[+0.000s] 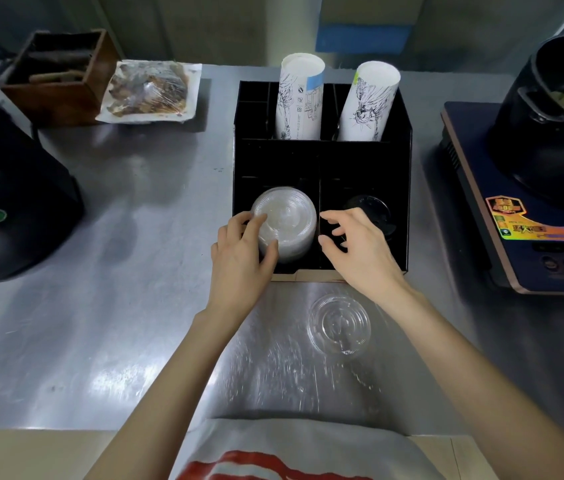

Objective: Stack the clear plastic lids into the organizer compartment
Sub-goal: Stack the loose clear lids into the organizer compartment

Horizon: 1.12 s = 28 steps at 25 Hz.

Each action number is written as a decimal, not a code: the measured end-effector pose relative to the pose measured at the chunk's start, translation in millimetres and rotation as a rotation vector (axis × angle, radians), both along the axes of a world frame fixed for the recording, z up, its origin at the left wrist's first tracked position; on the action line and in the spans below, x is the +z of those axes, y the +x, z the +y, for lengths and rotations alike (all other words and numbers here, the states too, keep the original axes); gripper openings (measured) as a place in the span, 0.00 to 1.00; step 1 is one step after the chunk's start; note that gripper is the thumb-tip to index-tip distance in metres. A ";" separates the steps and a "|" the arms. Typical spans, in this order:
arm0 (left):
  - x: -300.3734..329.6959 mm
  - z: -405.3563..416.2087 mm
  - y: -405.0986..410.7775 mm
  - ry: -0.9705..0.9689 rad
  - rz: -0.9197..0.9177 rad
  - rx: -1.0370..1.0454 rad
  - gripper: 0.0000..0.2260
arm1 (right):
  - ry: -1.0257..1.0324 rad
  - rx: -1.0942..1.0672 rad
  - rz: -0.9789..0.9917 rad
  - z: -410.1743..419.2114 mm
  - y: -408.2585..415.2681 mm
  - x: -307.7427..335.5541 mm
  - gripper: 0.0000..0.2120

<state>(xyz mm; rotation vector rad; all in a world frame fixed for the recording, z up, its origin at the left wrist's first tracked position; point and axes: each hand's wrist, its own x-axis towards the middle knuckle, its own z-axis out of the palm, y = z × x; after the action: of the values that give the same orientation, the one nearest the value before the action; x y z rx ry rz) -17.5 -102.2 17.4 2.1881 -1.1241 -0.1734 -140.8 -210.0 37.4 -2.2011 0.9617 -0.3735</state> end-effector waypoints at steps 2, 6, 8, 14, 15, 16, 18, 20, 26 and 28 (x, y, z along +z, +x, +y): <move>0.3 4.3 -7.1 -0.040 0.011 -0.034 0.15 | 0.009 -0.016 -0.002 4.9 -14.0 -3.0 0.16; -3.5 15.5 -25.0 -0.069 0.060 -0.160 0.15 | 0.036 -0.040 0.015 15.0 -43.2 -13.7 0.15; -8.4 21.2 -34.0 -0.048 0.079 -0.239 0.17 | 0.038 -0.031 0.046 20.2 -56.1 -21.0 0.15; -35.7 29.5 -57.6 0.204 -0.010 -0.431 0.21 | 0.033 0.061 0.224 34.7 -85.0 -46.3 0.21; -41.4 30.7 -61.3 0.259 -0.035 -0.453 0.24 | 0.038 0.094 0.262 36.8 -88.5 -49.8 0.25; -46.8 31.4 -64.0 0.305 -0.059 -0.472 0.27 | 0.037 0.126 0.299 38.6 -91.2 -53.6 0.28; -54.9 31.5 -67.3 0.381 -0.092 -0.509 0.31 | 0.022 0.169 0.361 41.7 -94.8 -60.1 0.33; -60.1 30.8 -69.7 0.438 -0.110 -0.541 0.32 | 0.003 0.190 0.386 43.5 -97.5 -64.9 0.34; -65.6 31.6 -75.6 0.416 -0.127 -0.565 0.31 | -0.035 0.205 0.393 46.0 -98.2 -69.4 0.35; -66.3 32.0 -75.0 0.374 -0.109 -0.550 0.30 | -0.020 0.204 0.375 46.9 -97.2 -69.3 0.35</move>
<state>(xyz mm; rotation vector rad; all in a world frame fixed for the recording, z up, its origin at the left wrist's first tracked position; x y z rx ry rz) -92.4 -70.2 -48.9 2.1601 -1.8642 -0.5440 -238.0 -163.1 -31.8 -2.4100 0.9122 0.1309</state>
